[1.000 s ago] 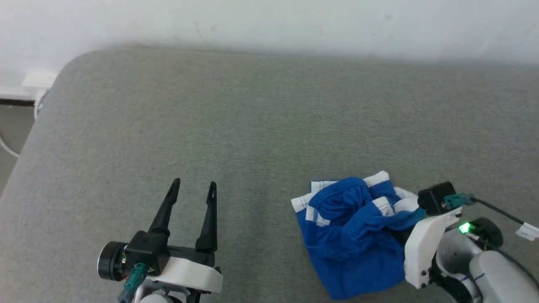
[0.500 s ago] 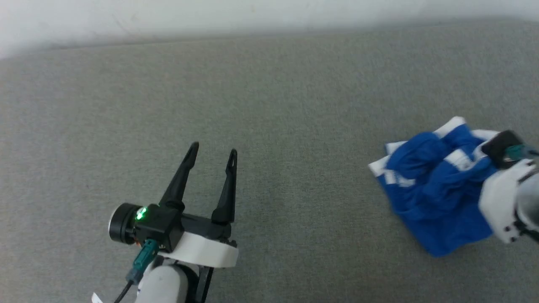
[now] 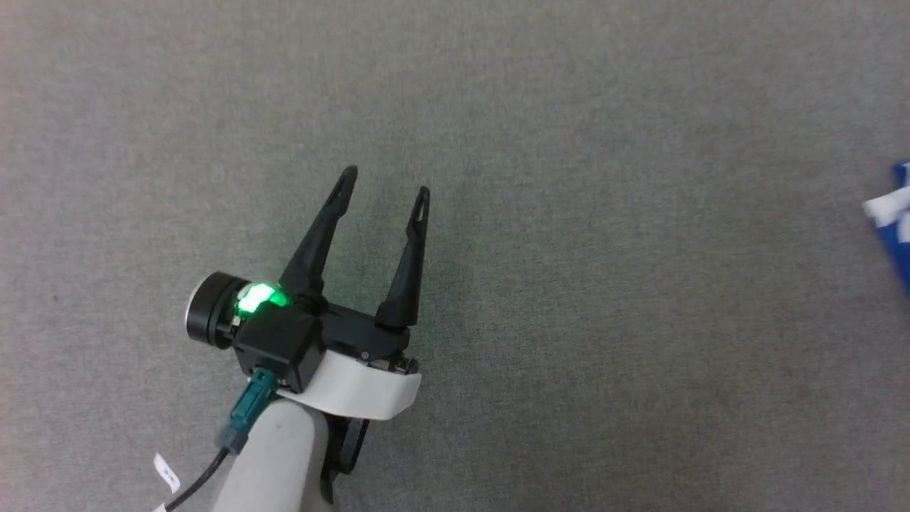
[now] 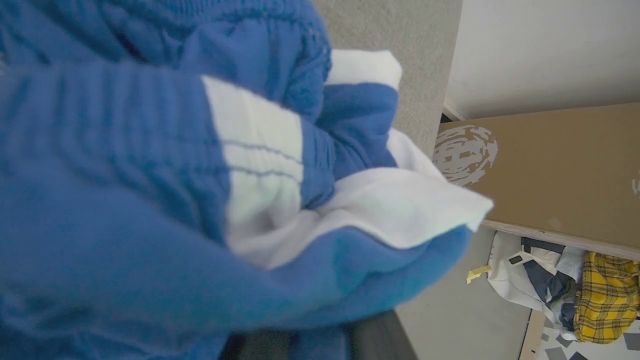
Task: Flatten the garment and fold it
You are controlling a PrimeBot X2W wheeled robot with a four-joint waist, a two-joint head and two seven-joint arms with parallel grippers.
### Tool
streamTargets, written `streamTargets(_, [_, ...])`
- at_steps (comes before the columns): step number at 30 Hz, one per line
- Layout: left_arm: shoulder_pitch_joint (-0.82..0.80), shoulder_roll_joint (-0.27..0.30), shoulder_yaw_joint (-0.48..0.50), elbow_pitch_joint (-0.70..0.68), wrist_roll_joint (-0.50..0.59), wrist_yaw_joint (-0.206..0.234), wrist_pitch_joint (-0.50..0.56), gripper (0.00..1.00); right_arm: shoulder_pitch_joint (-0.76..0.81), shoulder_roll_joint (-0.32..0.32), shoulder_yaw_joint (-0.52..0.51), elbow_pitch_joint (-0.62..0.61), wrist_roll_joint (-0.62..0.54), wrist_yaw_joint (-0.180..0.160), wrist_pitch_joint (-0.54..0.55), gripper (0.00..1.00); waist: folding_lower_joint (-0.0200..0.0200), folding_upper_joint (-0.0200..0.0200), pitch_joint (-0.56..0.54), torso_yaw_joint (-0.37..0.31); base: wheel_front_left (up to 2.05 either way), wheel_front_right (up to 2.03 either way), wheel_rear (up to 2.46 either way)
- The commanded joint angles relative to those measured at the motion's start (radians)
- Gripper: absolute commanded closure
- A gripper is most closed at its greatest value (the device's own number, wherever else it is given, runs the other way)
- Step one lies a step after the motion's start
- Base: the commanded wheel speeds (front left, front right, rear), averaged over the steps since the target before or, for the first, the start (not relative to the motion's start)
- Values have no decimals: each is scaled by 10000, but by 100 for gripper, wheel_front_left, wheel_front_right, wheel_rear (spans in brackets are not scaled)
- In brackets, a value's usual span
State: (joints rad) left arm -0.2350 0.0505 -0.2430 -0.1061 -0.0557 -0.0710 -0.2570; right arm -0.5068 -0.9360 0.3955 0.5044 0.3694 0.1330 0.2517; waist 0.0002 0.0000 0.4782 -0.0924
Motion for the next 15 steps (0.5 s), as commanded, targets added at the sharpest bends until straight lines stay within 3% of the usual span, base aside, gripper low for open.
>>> streamTargets(1, [-191,-3,-30,-97,82,-97,-47,0,-252,-75,-197,407,-137,-23,-230,100,-2,0,753,48,0,0,0])
streamTargets(7, [-366,-3,-67,-162,190,-122,-47,0,-697,-349,-690,2186,-1408,-23,-1133,100,-2,0,1155,243,0,0,0])
streamTargets(13, [-314,-3,-29,-140,195,-115,-47,0,-1031,255,-1274,3359,-1990,-23,-1855,100,-2,0,1124,295,0,0,0])
streamTargets(14, [-286,-3,-28,-112,181,-104,-47,0,-1082,363,-1344,3493,-2108,-23,-1970,33,-2,0,1054,291,0,0,0])
streamTargets(15, [-253,-3,-30,-81,164,-88,-47,0,-1146,469,-1432,3616,-2208,-23,-2075,0,-2,0,963,281,0,0,0])
